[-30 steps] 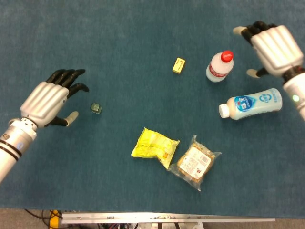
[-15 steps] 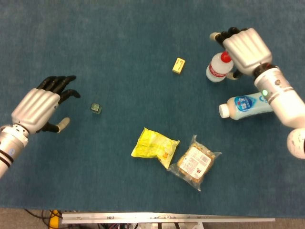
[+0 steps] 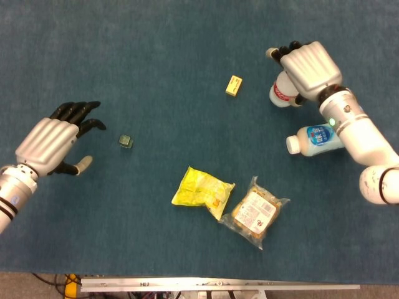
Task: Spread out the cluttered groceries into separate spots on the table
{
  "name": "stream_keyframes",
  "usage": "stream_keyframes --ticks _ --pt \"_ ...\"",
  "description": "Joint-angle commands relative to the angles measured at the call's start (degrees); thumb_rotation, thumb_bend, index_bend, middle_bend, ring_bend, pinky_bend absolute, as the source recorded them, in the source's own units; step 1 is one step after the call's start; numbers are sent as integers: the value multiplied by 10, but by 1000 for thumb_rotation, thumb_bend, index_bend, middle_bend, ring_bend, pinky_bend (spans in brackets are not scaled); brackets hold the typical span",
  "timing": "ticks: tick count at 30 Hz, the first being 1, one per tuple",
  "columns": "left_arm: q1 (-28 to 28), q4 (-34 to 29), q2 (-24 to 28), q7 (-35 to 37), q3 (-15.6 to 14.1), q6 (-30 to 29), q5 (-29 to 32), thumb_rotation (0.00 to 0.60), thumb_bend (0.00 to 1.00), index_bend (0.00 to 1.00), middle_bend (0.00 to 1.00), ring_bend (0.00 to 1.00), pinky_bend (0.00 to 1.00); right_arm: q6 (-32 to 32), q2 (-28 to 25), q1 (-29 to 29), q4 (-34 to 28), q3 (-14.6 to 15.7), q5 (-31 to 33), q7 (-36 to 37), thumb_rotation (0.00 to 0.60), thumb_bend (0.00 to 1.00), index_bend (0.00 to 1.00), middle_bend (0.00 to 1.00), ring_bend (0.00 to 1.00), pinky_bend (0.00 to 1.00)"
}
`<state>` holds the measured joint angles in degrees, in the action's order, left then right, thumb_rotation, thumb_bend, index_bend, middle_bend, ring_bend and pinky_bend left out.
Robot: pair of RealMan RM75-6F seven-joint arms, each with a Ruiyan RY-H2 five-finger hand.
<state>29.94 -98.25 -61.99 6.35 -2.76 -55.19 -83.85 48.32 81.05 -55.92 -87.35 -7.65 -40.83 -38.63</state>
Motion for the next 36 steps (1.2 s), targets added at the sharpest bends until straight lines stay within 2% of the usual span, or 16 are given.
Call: stream_keyframes --ticks 1,11,20,30,36 --pt "-1 1 -2 2 1 0 -2 600 358 238 38 0 44 -1 5 -3 6 4 3 2 600 14 300 377 322 506" --pt "-3 3 -2 12 2 -2 -6 600 358 238 39 0 44 -4 14 -7 20 15 11 10 600 16 398 438 416 596" --pt "-6 7 -1 21 2 -3 -9 600 358 238 39 0 44 5 -4 1 -6 17 -12 32 600 18 457 487 514 707" --pt "-8 9 2 24 1 -3 -12 600 358 238 39 0 44 6 -41 18 -66 19 -61 76 600 18 469 499 534 725" --pt "-11 7 4 20 0 -5 -13 600 357 238 39 0 44 6 -45 33 -92 25 -96 109 600 18 469 499 534 726"
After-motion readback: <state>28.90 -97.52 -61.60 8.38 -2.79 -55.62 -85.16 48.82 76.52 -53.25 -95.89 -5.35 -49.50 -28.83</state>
